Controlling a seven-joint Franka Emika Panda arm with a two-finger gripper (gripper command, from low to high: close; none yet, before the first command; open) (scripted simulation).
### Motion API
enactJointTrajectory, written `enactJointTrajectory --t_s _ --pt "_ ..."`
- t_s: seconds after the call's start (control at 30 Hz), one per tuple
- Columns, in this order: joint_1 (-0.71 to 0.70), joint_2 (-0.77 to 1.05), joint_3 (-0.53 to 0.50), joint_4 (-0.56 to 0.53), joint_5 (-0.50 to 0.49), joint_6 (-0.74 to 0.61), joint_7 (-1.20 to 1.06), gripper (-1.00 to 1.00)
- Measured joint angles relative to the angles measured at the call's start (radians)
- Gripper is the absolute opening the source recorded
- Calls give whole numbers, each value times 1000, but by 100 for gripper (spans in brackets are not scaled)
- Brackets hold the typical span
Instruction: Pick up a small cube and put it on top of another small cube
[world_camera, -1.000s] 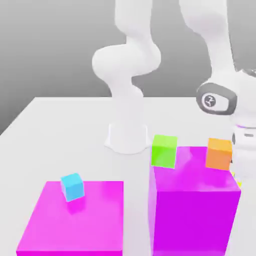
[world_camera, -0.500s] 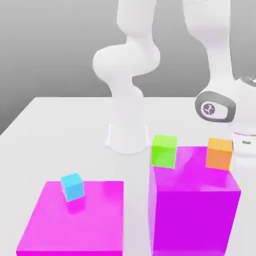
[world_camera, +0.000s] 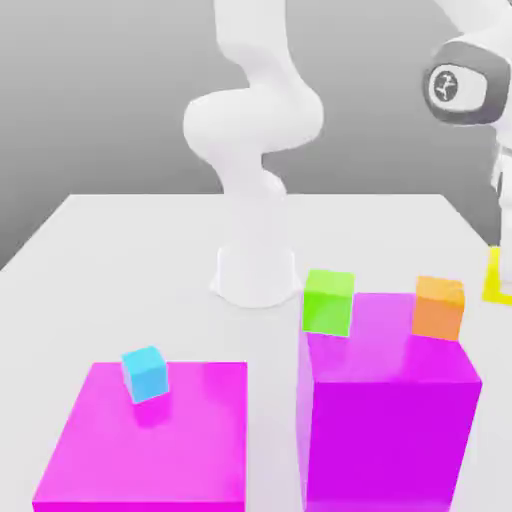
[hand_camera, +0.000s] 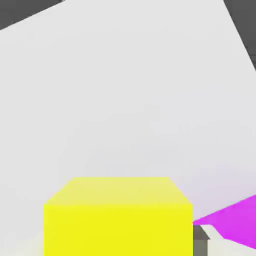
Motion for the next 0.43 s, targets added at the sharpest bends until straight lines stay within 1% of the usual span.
enactJointTrajectory --t_s 0.1,0.17,0.23,0.3,0.33,0.43 --pt "-59 -59 -50 70 -26 -131 17 -100" --pt "-90 -79 -75 95 -42 -177 25 -100" --pt "-101 -60 -82 68 -48 -131 28 -100" --pt "-104 -29 -82 22 -49 -54 28 -100" --pt "-105 -21 -82 9 -49 -34 29 100" --pt "-105 -21 -82 9 -49 -34 28 100"
